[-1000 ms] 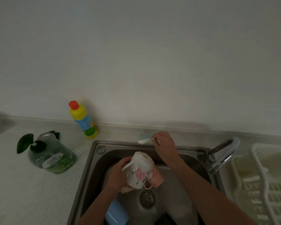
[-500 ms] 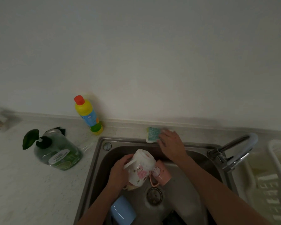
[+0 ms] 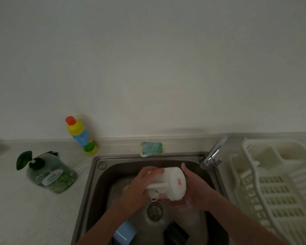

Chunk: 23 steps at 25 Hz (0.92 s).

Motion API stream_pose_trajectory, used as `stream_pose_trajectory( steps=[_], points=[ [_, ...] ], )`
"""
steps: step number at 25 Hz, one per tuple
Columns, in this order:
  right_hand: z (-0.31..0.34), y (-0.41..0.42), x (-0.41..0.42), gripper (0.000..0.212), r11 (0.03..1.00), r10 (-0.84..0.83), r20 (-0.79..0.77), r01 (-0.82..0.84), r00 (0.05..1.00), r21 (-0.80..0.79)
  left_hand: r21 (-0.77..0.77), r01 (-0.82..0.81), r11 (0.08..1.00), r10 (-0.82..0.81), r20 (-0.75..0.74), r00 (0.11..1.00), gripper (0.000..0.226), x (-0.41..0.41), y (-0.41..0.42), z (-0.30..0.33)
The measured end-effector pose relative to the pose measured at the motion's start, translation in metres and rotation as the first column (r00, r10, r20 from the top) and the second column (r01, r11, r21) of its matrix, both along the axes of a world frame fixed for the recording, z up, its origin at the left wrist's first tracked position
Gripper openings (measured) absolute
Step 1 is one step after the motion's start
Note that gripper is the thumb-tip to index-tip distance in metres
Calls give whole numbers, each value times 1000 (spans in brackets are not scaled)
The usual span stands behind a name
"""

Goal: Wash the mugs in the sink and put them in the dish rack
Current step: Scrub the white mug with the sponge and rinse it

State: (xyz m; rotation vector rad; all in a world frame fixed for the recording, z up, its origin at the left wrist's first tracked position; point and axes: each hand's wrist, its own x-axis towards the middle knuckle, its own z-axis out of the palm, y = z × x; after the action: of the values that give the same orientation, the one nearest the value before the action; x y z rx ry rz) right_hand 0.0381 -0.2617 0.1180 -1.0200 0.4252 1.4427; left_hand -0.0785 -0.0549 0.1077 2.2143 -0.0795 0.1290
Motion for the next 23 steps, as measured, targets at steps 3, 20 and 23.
stream_pose_trajectory(
  steps=[3,20,23],
  points=[
    [5,-35,-20,78,993,-50,-98,60,994,101,166,230,959,-221,-68,973,90,1,-29,1],
    [4,-111,-32,50,984,-116,4,115,993,139,581,326,746,-256,-202,945,92,-25,-85,15],
    [9,-105,-30,41,972,-196,30,190,980,139,-238,-331,913,122,-614,780,57,-19,-92,26]
  ],
)
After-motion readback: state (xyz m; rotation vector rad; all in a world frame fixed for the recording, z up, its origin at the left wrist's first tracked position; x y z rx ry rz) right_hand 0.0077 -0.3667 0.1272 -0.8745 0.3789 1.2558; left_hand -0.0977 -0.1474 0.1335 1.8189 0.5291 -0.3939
